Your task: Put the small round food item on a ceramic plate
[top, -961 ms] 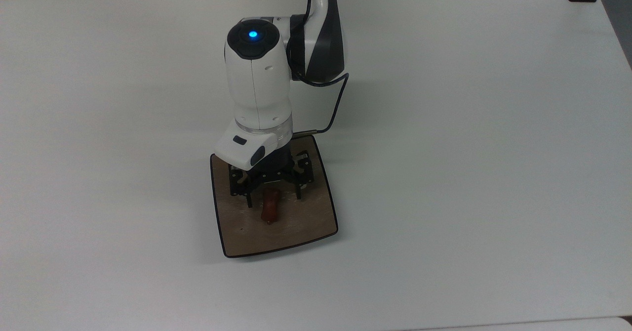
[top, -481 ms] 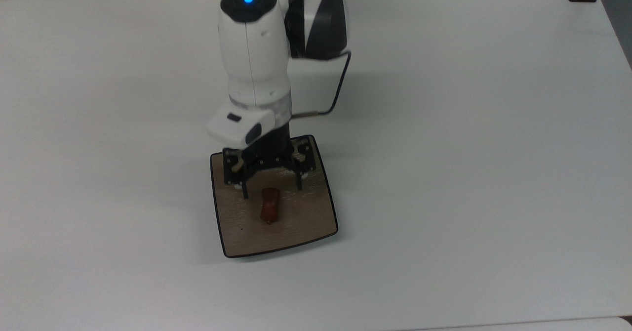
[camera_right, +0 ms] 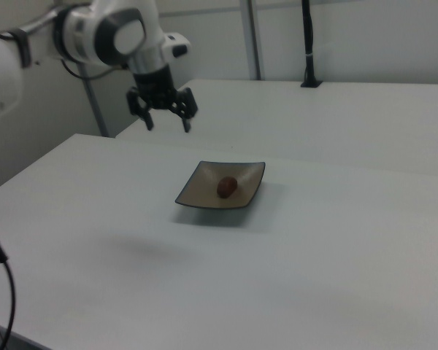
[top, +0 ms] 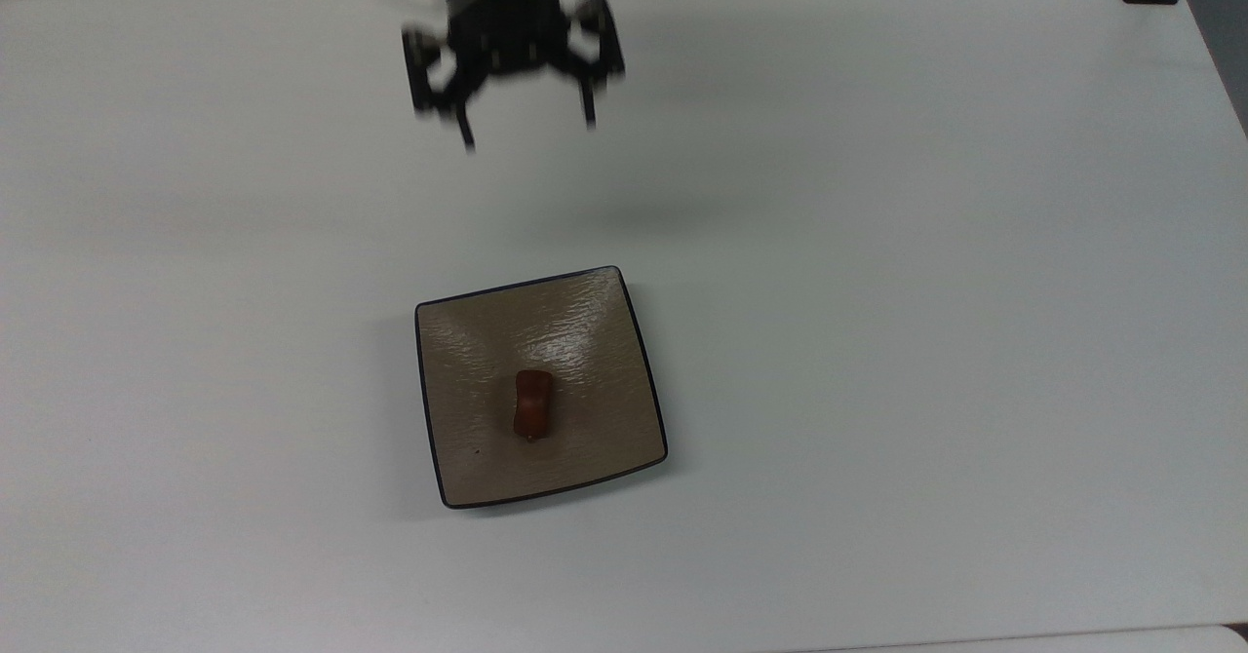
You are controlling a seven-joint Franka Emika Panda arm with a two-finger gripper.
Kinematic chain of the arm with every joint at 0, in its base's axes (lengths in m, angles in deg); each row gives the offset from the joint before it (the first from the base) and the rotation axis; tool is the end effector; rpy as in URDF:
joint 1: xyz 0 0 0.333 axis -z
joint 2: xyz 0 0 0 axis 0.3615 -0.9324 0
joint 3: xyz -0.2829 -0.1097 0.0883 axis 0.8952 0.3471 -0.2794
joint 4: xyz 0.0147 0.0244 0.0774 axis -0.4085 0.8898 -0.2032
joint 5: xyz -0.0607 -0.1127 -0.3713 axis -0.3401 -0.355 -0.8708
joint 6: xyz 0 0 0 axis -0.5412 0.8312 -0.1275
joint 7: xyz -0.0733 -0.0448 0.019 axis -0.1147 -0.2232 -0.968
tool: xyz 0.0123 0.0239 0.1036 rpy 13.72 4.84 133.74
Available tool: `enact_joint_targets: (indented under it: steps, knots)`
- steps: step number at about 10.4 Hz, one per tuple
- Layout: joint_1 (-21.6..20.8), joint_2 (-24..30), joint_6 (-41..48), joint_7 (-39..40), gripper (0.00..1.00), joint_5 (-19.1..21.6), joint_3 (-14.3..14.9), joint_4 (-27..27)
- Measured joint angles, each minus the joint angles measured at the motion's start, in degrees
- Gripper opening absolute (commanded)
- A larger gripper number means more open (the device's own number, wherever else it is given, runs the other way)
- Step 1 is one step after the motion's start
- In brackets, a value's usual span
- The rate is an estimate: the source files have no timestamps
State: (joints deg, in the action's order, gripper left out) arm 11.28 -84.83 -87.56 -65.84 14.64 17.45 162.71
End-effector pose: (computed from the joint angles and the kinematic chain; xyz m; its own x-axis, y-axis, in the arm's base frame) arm 0.6313 0.0649 0.5893 0.9414 0.2899 0.1725 0.3001 -0.9533 -0.0354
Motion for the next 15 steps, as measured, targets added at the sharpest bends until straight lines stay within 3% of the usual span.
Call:
enact_joint_targets:
  steps: [2,5,8,15]
  knots:
    - [0.02,7.34,10.92,-1.82,1.00,0.00,0.26,1.01]
    - [-1.16,11.54,17.36,-9.63,1.00,0.05,0.10,2.83]
    - [-2.84,11.83,17.08,-14.45,1.00,0.05,-0.81,4.27]
    - [-3.73,12.30,12.24,-14.95,1.00,0.05,-1.08,7.13]
